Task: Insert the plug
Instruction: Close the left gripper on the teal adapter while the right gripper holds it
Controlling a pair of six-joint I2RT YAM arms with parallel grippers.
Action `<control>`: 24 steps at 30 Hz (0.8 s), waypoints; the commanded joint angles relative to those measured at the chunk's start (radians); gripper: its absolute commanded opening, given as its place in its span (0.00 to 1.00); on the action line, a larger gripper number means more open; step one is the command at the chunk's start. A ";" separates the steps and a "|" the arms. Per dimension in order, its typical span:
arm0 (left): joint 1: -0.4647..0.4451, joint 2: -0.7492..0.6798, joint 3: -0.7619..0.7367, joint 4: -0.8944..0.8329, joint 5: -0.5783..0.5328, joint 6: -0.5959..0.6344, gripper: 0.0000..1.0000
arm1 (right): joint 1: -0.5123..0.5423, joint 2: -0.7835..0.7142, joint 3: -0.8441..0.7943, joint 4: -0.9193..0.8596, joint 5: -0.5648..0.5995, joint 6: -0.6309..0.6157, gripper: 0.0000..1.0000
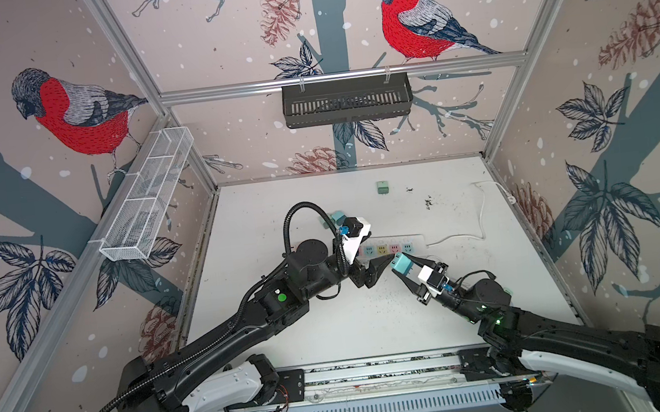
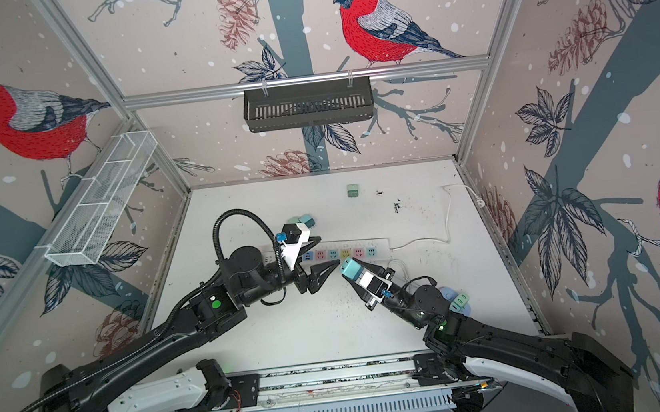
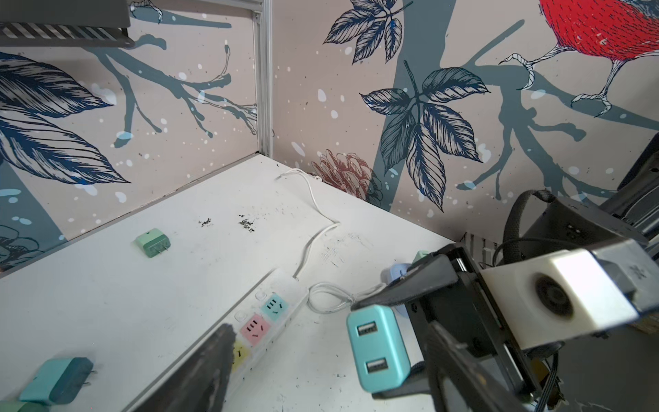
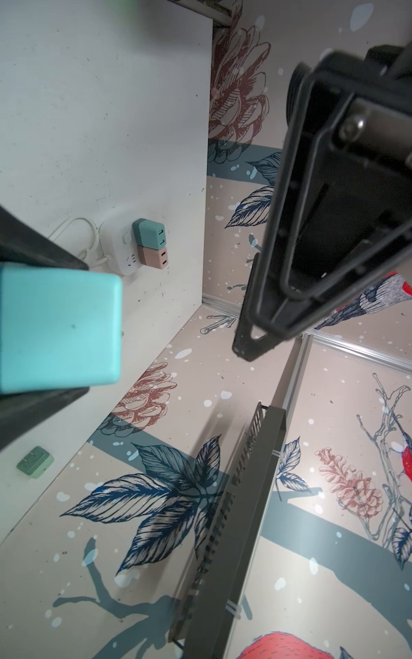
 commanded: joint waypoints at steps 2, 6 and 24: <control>-0.003 0.032 0.030 -0.019 0.036 -0.020 0.81 | 0.020 0.032 0.037 0.078 0.048 -0.058 0.05; -0.005 0.057 0.054 -0.046 0.038 -0.028 0.80 | 0.038 0.052 0.049 0.104 0.054 -0.070 0.05; -0.053 0.125 0.112 -0.104 0.063 0.017 0.47 | 0.078 0.135 0.119 0.154 0.118 -0.100 0.05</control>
